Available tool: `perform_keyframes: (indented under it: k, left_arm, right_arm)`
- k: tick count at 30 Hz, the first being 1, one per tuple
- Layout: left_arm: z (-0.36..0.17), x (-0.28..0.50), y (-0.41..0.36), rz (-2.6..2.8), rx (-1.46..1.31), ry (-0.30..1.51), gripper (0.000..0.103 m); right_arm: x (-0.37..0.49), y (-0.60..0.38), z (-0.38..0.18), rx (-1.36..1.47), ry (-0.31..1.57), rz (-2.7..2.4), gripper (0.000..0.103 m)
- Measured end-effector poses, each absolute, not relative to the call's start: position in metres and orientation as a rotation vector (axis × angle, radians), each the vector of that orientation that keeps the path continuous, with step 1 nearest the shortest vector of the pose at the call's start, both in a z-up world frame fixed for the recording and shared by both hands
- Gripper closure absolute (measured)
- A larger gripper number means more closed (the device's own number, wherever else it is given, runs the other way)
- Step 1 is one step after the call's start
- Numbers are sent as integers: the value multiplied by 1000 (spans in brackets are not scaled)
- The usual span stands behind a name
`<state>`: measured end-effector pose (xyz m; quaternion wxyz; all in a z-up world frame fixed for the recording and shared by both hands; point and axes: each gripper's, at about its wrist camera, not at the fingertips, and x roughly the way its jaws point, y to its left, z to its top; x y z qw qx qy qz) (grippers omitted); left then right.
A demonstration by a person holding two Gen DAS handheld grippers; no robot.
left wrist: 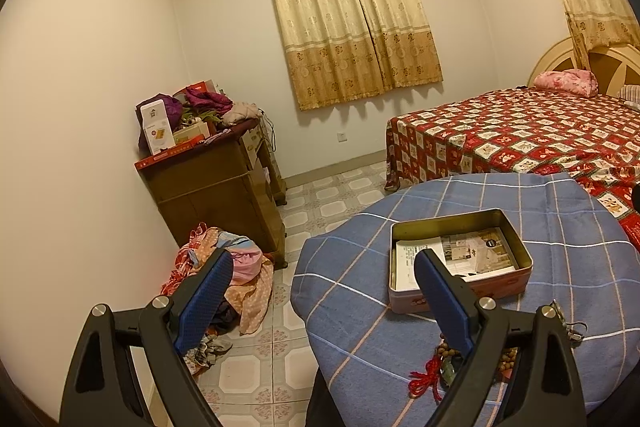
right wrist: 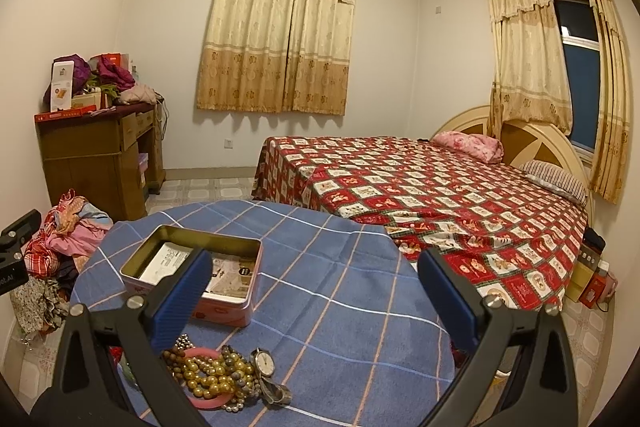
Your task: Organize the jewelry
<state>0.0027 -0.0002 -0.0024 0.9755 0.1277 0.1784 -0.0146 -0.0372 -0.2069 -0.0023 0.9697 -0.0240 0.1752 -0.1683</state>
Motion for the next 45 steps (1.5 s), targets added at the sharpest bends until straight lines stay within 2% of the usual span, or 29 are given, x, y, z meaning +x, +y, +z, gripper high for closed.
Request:
perform_keyframes:
  k: [45]
  left_arm:
    - [-3, 5, 9, -14, 264, 356, 11]
  right_arm:
    - [-37, -208, -2, -49, 357, -341, 0]
